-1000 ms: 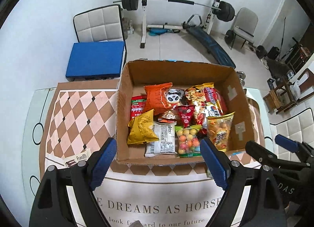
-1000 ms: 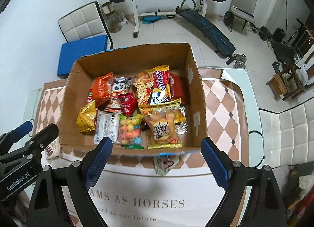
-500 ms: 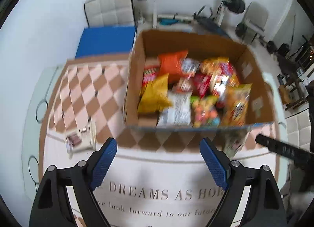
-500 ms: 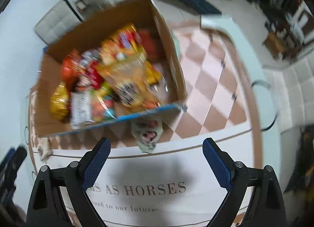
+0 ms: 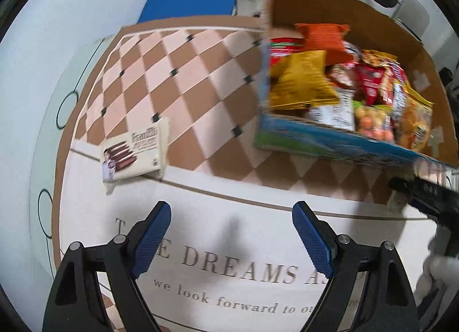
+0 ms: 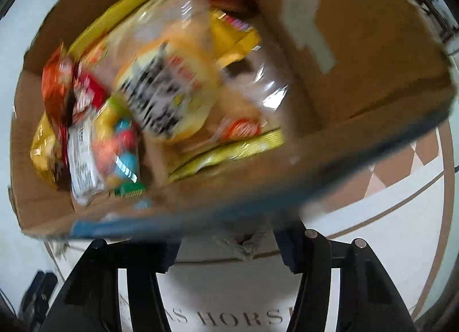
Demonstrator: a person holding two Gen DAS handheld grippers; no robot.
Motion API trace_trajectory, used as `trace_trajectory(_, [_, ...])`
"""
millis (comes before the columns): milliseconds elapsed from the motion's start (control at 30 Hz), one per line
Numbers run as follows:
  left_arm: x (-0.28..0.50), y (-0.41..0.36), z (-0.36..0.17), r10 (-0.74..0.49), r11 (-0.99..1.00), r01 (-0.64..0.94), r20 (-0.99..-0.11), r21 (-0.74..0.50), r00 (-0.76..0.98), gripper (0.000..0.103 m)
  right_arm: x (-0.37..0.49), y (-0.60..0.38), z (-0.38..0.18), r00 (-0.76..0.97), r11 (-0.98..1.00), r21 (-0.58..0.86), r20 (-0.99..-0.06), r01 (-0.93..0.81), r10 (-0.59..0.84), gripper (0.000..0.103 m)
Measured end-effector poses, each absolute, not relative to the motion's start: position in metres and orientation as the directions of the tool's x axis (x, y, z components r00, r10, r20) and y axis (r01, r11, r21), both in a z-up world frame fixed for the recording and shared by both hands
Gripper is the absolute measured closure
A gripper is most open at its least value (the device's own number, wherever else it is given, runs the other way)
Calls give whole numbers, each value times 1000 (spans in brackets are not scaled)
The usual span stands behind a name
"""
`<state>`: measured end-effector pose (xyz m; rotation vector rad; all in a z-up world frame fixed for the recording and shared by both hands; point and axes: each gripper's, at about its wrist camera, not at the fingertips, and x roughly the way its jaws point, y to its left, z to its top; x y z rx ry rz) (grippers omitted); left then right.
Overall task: Organize snacks
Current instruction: 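Grasp the white Franzzi cookie pack with the left tool while the right tool grasps the small clear pouch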
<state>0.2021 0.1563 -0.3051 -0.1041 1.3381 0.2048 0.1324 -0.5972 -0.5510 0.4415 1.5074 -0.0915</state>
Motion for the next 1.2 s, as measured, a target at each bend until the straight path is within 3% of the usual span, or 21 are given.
trace_trajectory(200, [205, 199, -313, 70, 979, -200, -983, 36, 167, 16, 98, -567, -541, 12, 925, 267, -962, 270, 274, 44])
trace_trajectory(533, [243, 251, -332, 129, 979, 156, -991, 134, 39, 16, 53, -470, -549, -222, 916, 335, -897, 219, 381, 44])
trace_trajectory(867, [260, 250, -389, 203, 887, 442, -973, 135, -109, 16, 74, -437, -533, -234, 937, 320, -909, 140, 346, 44])
trace_trajectory(967, [259, 241, -402, 283, 836, 510, -955, 203, -83, 16, 86, -448, -528, -229, 938, 316, -911, 144, 342, 44])
trace_trajectory(1100, [258, 230, -402, 255, 852, 489, -964, 188, -74, 16, 91, -452, -527, -229, 938, 314, -912, 146, 341, 44])
trace_trajectory(1200, [250, 219, -395, 158, 893, 440, -981, 95, -109, 16, 93, -455, -526, -230, 936, 318, -910, 148, 346, 44])
